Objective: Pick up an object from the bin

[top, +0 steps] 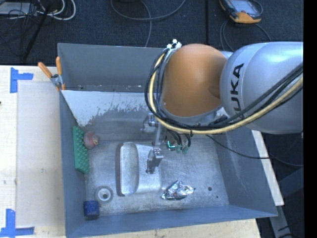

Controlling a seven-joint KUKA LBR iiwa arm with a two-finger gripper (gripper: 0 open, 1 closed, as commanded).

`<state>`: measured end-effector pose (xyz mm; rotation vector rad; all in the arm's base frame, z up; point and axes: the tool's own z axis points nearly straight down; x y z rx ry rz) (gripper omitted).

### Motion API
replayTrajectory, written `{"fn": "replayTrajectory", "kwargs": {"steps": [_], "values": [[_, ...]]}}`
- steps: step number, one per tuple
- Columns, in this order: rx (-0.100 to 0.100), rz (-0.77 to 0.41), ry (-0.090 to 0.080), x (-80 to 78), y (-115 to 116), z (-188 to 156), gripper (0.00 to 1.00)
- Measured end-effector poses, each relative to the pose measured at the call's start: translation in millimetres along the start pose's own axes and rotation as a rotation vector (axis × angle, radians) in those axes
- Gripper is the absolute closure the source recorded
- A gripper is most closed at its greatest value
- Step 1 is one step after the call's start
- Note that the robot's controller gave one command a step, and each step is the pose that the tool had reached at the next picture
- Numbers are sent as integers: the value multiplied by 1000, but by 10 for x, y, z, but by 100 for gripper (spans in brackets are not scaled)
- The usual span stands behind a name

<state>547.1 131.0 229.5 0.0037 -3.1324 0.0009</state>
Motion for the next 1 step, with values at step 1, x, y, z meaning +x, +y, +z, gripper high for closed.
{"fn": "replayTrajectory", "kwargs": {"steps": [1], "values": [[3, 17, 0, 293, -1441, 1013, 0]]}}
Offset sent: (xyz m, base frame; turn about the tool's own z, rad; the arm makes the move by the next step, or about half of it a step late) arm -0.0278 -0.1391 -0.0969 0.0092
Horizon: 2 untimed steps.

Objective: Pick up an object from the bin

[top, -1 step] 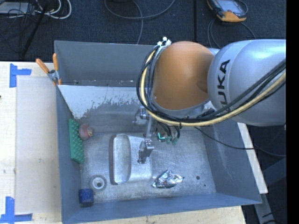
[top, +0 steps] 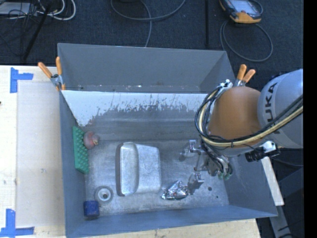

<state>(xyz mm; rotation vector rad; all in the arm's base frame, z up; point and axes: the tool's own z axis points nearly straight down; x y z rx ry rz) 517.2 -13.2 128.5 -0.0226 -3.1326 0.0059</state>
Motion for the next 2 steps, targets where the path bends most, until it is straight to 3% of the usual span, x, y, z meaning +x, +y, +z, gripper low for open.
{"fn": "replayTrajectory", "kwargs": {"steps": [1, 2], "values": [[-3, -231, -15, 319, 22, 544, 0], [4, -455, -39, 383, 255, 542, 0]]}}
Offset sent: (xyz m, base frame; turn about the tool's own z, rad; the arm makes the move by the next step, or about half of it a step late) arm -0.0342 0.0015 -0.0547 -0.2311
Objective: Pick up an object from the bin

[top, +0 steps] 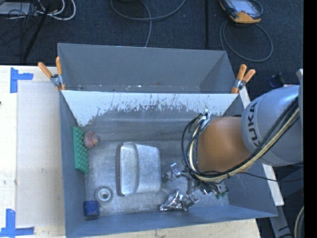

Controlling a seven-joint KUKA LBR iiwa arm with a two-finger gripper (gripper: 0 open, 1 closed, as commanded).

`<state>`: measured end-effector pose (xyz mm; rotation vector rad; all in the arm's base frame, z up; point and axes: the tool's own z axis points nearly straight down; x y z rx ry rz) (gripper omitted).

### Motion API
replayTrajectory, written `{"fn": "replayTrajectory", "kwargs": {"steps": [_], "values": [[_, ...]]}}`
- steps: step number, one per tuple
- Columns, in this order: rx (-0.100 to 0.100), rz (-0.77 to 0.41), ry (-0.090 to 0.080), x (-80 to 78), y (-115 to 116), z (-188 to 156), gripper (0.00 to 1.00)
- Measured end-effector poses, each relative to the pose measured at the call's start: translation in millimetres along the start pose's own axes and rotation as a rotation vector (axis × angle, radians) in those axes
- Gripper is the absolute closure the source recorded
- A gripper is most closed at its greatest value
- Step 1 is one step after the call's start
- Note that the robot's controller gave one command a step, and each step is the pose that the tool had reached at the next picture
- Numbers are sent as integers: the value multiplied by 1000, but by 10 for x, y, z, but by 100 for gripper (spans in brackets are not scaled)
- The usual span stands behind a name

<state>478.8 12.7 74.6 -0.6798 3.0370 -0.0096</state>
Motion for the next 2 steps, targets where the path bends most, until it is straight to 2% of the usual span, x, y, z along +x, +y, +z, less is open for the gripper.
{"fn": "replayTrajectory", "kwargs": {"steps": [1, 2], "values": [[-10, 5, 22, 58, 31, 19, 100], [-13, -274, 21, 95, -194, -1384, 100]]}}
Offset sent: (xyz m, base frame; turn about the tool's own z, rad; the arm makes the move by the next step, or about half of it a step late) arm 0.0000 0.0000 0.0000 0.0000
